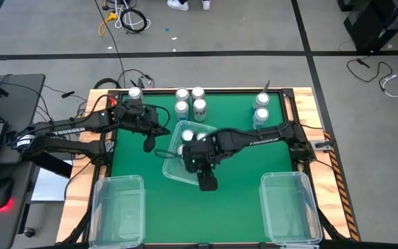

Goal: Sort soda cans
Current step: Adjust the bins on the table

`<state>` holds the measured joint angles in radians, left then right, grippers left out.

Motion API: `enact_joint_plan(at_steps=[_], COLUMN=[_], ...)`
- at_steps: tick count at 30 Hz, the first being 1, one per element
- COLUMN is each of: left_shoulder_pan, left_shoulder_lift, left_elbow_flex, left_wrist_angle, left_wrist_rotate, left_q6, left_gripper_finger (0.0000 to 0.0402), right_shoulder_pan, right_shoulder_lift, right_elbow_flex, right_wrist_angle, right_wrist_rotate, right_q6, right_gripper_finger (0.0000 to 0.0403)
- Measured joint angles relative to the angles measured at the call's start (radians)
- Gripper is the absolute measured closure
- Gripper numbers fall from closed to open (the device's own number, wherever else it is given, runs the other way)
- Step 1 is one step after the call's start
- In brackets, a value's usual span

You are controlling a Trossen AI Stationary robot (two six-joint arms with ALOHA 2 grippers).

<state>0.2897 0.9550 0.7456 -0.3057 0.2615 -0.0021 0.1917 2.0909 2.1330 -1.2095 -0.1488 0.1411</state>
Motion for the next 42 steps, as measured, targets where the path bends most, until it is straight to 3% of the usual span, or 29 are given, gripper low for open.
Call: enact_joint_plan(at_steps=[6,12,20,31,37,42], left_shoulder_pan=[-0.049,-0.099,-0.154,-0.167,-0.157,-0.067], left_shoulder_lift=[0.0,0.0,0.0,0.0,0.0,-0.003], left_elbow_flex=[0.0,0.0,0.0,0.0,0.001,0.082], left_wrist_angle=[0.03,0.035,0.111,0.12,0.087,-0.112], left_wrist_rotate=[-0.039,-0.112,-0.119,-0.15,-0.213,-0.234], left_q6=[-0.011,-0.059,-0.094,-0.113,-0.125,-0.158], left_gripper_finger=[0.0395,0.0395,0.0395,0.0395,0.0395,0.0399], right_shoulder_pan=[0.053,0.057,0.057,0.057,0.045,-0.031], right_shoulder_lift=[0.001,0.002,0.002,-0.029,-0.139,-0.241], right_elbow_flex=[-0.053,-0.066,-0.065,-0.049,-0.033,-0.065], right_wrist_angle=[0.047,-0.008,-0.12,-0.192,-0.187,-0.101], right_wrist_rotate=[0.073,0.113,0.13,0.161,0.305,0.386], right_q6=[0.068,0.093,0.081,0.065,0.032,-0.024], right_gripper_finger=[0.0308,0.035,0.04,0.0381,0.0356,0.0341])
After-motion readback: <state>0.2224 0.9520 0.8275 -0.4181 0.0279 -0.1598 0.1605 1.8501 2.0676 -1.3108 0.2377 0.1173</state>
